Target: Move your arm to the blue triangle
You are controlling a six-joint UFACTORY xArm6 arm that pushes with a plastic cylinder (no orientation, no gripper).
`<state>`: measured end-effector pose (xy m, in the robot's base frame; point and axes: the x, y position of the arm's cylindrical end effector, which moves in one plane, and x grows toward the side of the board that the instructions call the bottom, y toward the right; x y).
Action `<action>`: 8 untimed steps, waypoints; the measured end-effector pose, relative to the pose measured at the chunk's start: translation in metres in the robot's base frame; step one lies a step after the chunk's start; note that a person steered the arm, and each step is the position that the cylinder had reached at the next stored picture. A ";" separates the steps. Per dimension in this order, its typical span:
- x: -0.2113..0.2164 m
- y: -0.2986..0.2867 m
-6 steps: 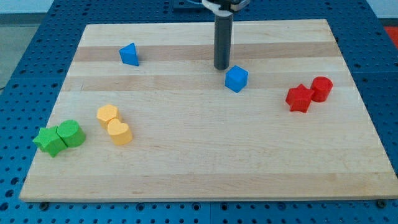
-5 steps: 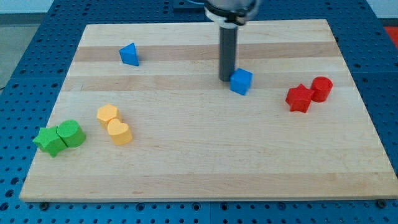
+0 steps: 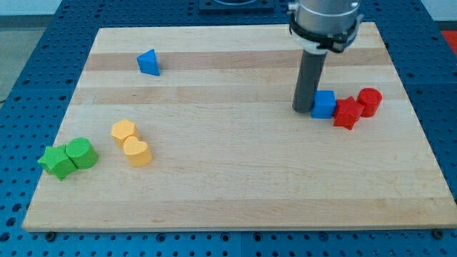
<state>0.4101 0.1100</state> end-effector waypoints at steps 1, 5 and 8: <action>-0.036 -0.031; -0.044 -0.348; -0.051 -0.356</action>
<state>0.3594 -0.2461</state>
